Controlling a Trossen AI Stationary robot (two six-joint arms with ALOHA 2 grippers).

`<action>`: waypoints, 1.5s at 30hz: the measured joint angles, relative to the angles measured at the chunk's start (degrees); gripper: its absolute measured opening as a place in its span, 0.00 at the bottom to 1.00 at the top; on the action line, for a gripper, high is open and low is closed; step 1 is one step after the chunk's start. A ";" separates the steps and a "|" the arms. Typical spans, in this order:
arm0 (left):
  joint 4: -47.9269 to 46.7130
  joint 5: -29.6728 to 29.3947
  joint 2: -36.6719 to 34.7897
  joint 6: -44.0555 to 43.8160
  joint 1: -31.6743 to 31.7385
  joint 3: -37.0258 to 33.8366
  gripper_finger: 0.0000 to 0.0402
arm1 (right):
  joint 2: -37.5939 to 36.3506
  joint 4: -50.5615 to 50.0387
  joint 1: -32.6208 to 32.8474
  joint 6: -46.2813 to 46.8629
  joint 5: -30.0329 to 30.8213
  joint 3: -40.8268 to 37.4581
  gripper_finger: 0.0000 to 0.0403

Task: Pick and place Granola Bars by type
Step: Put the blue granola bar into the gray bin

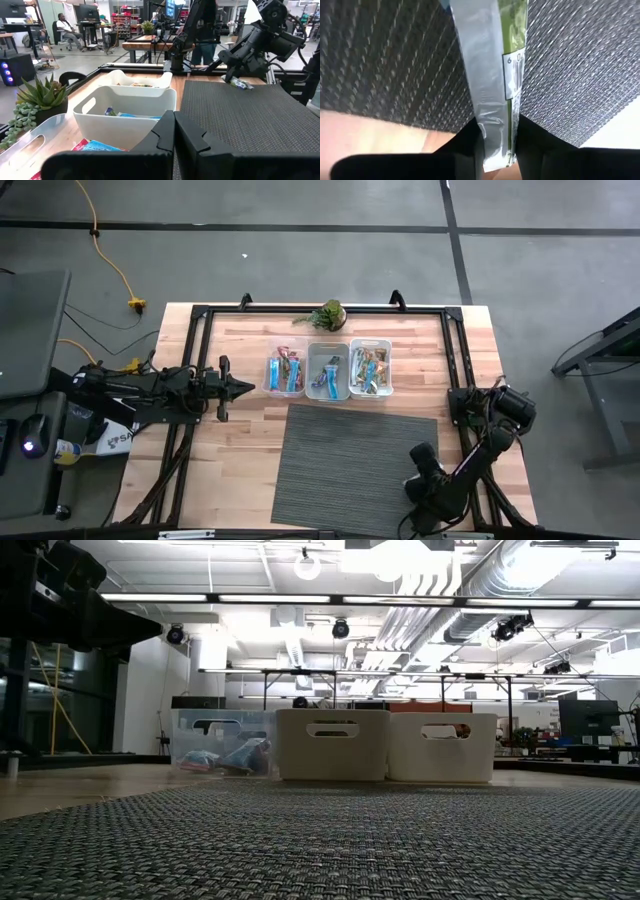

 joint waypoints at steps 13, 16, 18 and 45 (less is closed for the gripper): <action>0.01 0.00 0.01 0.00 0.01 0.01 0.00 | 0.00 2.88 -7.43 7.25 6.96 11.16 0.17; 0.02 0.00 0.00 0.00 0.00 0.00 0.00 | 0.00 6.96 -9.24 7.27 8.81 15.02 0.17; 0.02 0.00 0.02 -0.02 0.00 0.02 0.00 | 0.00 10.63 -10.37 7.25 10.40 17.58 0.17; 0.02 0.00 0.00 0.00 0.01 0.01 0.00 | 0.00 61.95 -21.14 -15.13 18.64 33.50 0.17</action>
